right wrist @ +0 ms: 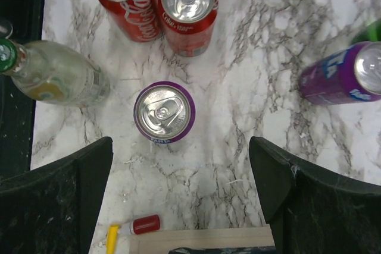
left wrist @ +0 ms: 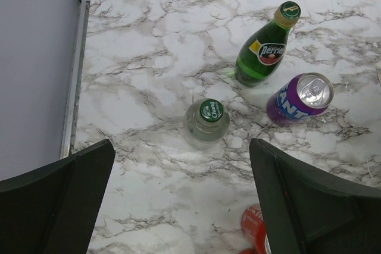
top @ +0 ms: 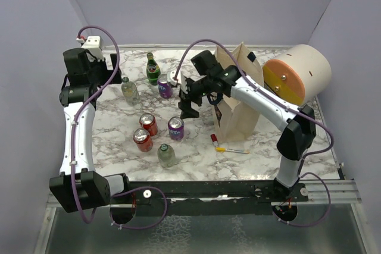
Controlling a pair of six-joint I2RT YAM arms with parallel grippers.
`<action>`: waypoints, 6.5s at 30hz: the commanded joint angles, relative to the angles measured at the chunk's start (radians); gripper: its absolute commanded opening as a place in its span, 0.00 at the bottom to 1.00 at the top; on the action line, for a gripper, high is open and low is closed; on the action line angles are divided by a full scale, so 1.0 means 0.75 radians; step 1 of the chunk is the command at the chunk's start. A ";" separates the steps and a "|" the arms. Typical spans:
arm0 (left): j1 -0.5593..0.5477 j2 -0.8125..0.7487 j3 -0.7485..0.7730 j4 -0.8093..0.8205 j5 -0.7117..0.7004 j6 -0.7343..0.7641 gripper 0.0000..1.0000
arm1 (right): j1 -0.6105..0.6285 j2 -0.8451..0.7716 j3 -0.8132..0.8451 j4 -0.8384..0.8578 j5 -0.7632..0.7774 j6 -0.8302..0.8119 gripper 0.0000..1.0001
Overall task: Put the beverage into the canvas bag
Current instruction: Pick up the drink from the center of the board, then place the drink in the canvas bag.
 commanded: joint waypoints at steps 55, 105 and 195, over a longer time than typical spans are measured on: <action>0.042 0.014 0.053 0.025 0.142 0.034 0.99 | 0.156 0.080 0.029 0.166 0.128 -0.046 0.45; -0.986 0.758 0.635 0.165 0.341 -0.580 0.93 | -0.555 -0.383 -0.171 0.206 0.500 0.349 0.36; -1.064 0.995 0.714 0.078 0.118 -0.174 0.00 | -0.692 0.296 -0.249 0.528 0.530 0.276 0.85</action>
